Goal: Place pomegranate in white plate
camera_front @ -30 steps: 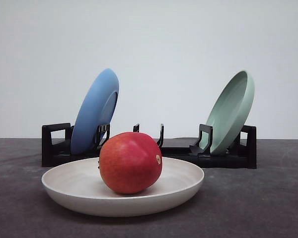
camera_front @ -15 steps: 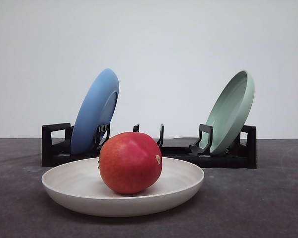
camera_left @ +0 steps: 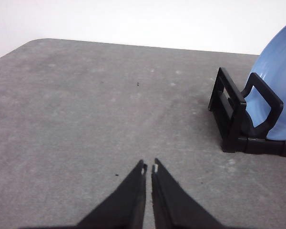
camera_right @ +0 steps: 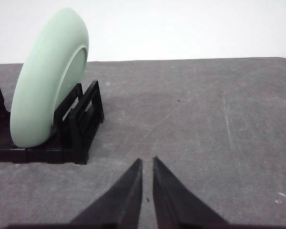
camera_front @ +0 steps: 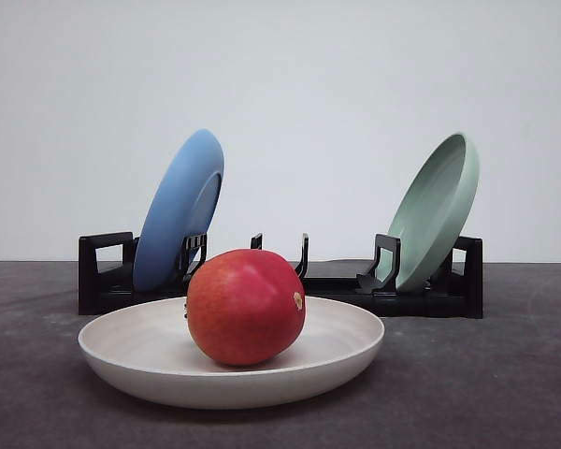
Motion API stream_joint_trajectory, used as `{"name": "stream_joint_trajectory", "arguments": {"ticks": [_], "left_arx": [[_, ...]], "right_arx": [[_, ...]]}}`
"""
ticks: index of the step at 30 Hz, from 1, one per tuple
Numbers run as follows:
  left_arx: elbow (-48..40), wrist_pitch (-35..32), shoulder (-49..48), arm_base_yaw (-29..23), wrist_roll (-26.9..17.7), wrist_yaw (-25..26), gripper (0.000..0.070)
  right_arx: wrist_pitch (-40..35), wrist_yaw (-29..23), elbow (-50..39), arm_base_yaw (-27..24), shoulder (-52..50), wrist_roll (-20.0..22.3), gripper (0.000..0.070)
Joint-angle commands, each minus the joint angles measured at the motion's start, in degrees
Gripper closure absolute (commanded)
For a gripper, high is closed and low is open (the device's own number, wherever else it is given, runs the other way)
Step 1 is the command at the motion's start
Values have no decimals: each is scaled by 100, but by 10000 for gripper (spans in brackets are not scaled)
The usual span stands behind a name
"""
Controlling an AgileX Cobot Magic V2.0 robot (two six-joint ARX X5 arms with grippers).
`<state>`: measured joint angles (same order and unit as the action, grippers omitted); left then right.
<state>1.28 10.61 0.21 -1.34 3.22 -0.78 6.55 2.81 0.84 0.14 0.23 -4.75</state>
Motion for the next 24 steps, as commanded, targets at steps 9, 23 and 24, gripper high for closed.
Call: {"name": "stream_joint_trajectory", "arguments": {"ticks": [9, 23, 24], "left_arx": [[-59, 9, -4, 2, 37, -20, 700], [-59, 9, -4, 2, 37, -20, 700], [-59, 9, -4, 2, 37, -19, 700]], "right_arx": [[-76, -7, -22, -4, -2, -52, 665], [-74, -7, -22, -4, -2, -52, 665], [-76, -7, -24, -4, -2, -52, 665]]}}
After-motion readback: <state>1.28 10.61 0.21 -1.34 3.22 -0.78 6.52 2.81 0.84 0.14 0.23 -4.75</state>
